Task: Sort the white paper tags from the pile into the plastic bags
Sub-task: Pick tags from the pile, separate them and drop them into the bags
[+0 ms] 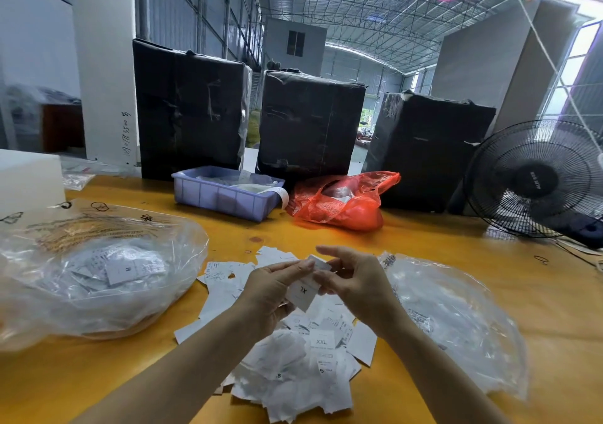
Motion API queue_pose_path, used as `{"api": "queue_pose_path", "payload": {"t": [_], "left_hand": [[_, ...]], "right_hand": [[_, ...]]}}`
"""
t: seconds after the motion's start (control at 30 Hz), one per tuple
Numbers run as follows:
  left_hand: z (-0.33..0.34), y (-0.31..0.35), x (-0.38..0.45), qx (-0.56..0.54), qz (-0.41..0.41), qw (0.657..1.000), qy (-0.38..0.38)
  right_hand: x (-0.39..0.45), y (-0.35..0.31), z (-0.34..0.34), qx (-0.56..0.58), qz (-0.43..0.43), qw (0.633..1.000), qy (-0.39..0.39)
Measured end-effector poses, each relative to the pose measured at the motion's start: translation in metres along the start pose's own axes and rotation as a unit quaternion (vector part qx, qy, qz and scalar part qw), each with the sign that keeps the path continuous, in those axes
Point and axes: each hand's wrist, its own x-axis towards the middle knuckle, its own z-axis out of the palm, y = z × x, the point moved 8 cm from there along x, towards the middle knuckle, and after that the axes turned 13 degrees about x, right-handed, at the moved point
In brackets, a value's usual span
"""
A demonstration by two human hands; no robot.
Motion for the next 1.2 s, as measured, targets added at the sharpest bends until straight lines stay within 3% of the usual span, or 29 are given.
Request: {"api": "queue_pose_path", "payload": {"t": [0.2,0.5,0.63,0.9,1.0,1.2], "left_hand": [[-0.008,0.002,0.006,0.002,0.017,1.000,0.021],[-0.008,0.002,0.005,0.021,0.035,0.999,0.023],[-0.007,0.006,0.006,0.129,0.005,0.991,-0.017],[-0.032,0.022,0.009,0.340,0.001,0.938,-0.061],[-0.060,0.046,0.008,0.391,0.012,0.920,0.001],[-0.191,0.110,-0.010,0.468,0.033,0.849,0.245]], "right_hand": [[-0.002,-0.001,0.004,-0.001,0.004,0.999,-0.038],[-0.004,-0.003,0.002,0.053,0.004,0.998,-0.032],[-0.002,0.003,-0.006,0.067,0.025,0.997,0.004],[-0.002,0.012,-0.002,0.073,0.049,0.996,0.007],[-0.002,0.011,-0.003,0.030,0.048,0.998,-0.004],[0.005,-0.006,-0.037,-0.119,0.049,0.992,-0.012]]}}
